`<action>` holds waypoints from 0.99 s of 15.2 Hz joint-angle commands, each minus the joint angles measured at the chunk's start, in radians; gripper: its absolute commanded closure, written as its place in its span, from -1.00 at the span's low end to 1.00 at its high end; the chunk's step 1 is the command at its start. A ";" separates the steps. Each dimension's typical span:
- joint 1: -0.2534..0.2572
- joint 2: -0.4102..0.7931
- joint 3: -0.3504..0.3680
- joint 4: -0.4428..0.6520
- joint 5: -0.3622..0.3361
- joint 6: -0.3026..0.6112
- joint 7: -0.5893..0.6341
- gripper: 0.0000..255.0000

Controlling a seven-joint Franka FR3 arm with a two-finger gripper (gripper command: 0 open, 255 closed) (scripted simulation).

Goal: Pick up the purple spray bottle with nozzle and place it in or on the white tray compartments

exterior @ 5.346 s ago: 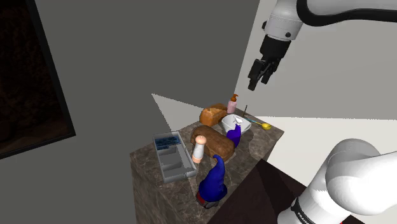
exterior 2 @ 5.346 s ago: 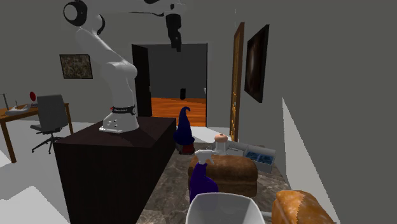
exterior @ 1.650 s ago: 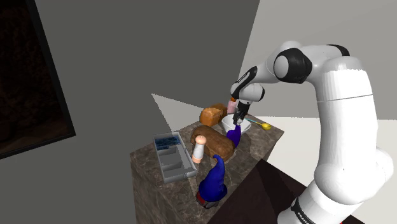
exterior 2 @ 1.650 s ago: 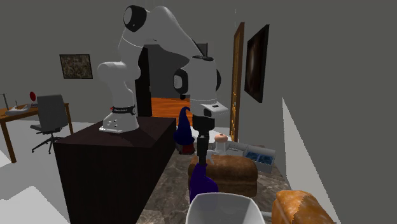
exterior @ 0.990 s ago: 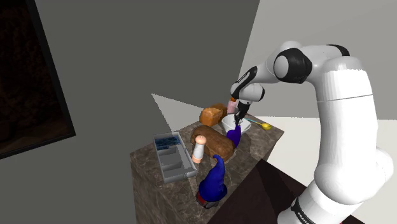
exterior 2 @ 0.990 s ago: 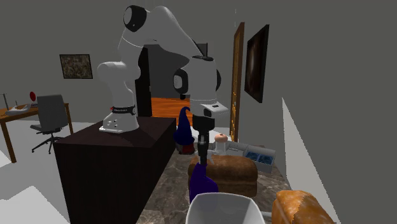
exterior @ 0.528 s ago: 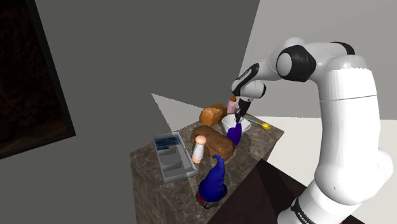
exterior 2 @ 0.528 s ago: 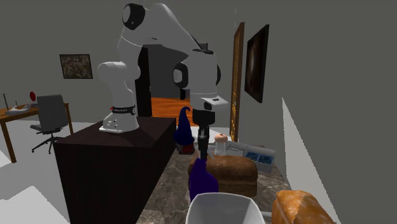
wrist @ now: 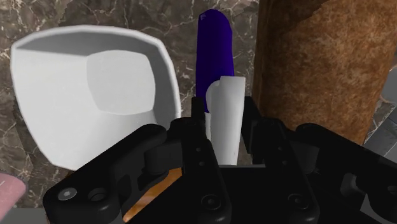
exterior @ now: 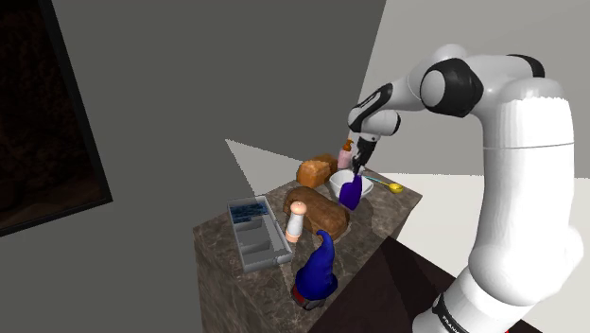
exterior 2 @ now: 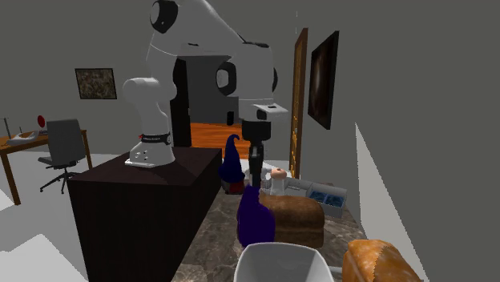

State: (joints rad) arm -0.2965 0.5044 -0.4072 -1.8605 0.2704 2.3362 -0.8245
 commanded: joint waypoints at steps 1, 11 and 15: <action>0.006 -0.018 -0.006 0.001 -0.010 -0.019 0.008 1.00; 0.042 -0.101 -0.028 0.016 -0.058 -0.109 0.058 1.00; 0.116 -0.143 -0.016 -0.012 -0.088 -0.115 0.156 1.00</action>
State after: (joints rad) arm -0.1955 0.3587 -0.4288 -1.8836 0.1856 2.2283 -0.6939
